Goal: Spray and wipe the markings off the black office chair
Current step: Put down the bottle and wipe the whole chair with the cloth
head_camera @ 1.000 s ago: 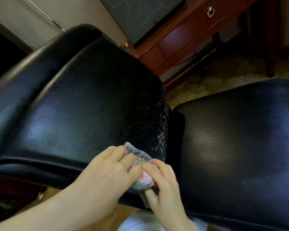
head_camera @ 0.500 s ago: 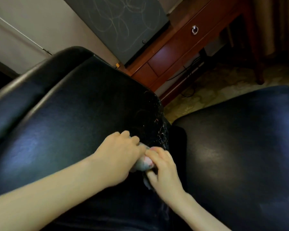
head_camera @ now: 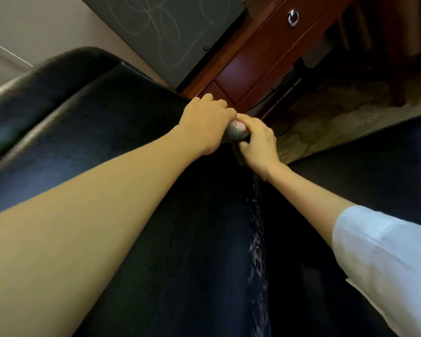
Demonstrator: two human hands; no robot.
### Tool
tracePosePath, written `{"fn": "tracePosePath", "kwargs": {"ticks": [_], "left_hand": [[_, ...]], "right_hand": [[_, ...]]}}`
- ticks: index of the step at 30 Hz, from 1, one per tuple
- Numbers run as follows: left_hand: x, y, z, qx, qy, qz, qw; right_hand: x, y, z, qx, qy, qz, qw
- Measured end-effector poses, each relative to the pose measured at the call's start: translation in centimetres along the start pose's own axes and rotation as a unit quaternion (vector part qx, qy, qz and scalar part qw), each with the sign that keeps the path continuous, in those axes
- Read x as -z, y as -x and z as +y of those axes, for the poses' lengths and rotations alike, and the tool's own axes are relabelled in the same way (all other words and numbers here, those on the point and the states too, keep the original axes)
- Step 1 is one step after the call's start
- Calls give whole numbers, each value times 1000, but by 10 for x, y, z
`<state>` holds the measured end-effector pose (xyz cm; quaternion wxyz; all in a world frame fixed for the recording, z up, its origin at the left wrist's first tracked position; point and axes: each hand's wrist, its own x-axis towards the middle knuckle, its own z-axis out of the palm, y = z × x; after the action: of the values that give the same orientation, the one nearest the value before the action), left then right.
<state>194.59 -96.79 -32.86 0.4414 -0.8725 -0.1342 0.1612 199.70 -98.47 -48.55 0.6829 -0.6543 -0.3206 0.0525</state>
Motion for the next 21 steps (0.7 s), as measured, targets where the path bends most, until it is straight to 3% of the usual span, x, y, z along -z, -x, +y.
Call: {"fn": "tracePosePath", "kwargs": {"ticks": [4,10,16,21], "left_hand": [[21,42,3,-56,-8,-83,995],[75,174,24,-94,57,-176,978],[98,304,56,-105,108,-86,985],[100,331,77,-111,109,-49,987]], "right_hand": [[12,60,-20,32,-27,-82,996],[56,189,-93,59,-56,-167,983],[102,297,-135,56,-38,-201,977],[107,330,-135,38,-52,-174,983]]}}
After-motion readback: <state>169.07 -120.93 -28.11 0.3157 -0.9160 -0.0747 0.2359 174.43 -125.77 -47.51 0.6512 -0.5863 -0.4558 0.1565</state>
